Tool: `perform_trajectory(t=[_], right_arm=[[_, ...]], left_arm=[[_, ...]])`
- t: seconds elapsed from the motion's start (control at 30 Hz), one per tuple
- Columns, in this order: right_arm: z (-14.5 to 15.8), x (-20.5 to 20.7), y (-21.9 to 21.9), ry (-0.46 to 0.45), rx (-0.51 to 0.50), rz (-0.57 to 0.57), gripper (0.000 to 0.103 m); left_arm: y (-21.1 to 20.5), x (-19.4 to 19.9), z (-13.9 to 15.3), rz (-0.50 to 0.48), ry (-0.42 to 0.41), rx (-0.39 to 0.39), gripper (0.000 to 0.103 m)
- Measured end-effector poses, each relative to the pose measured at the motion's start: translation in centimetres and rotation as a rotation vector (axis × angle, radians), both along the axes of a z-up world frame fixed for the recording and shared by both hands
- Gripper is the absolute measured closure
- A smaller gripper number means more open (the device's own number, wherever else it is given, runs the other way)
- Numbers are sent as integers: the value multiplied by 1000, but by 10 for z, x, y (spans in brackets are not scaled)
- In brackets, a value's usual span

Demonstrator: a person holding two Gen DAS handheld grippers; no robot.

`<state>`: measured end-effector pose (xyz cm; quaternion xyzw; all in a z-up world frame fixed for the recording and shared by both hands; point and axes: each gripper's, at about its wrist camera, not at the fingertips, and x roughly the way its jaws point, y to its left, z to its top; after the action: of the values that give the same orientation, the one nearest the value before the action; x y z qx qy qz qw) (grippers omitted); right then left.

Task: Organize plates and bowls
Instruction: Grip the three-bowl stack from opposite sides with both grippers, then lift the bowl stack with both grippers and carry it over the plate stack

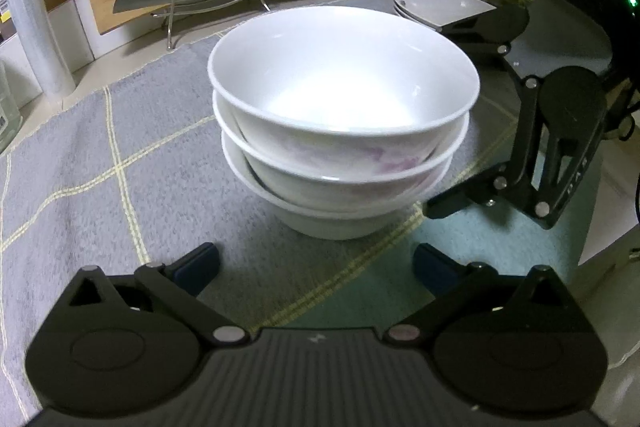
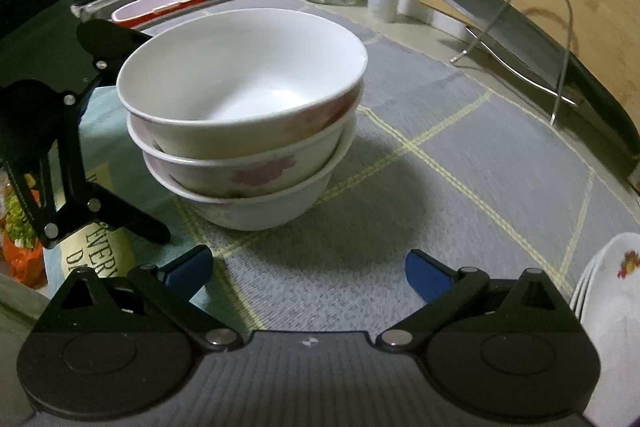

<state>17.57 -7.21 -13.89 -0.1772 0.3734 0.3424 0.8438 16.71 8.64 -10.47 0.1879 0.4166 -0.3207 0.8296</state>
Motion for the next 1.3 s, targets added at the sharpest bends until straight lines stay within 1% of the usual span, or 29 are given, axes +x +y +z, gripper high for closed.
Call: perform_trajectory(t=[0.23, 0.27, 0.3, 0.47, 0.63, 0.83, 0.97, 1.03, 1.17, 1.3], right_arm=[[0, 5, 3, 1, -2, -8, 0], [0, 6, 5, 1, -3, -11, 0], [0, 6, 6, 2, -3, -15, 0], [0, 9, 10, 10, -9, -45, 0], [2, 11, 15, 23, -25, -43, 0], [8, 11, 19, 33, -41, -17, 0], [17, 10, 22, 33, -20, 13, 0], [20, 9, 25, 31, -32, 27, 1], [22, 8, 29, 34, -47, 45, 7], [23, 9, 33, 43, -46, 71, 12]], left_arm=[[0, 1, -1, -10, -6, -4, 0], [1, 1, -2, -22, -9, -7, 0], [1, 1, -2, -43, -37, -14, 0], [5, 4, -4, -108, -51, -36, 0], [7, 11, -4, -173, -50, -40, 0], [10, 24, 1, -273, -38, -52, 1], [13, 31, 9, -362, -51, -56, 1], [15, 35, 13, -411, -49, -64, 2], [14, 41, 13, -522, -42, -65, 3], [12, 48, 11, -551, -25, -75, 9]])
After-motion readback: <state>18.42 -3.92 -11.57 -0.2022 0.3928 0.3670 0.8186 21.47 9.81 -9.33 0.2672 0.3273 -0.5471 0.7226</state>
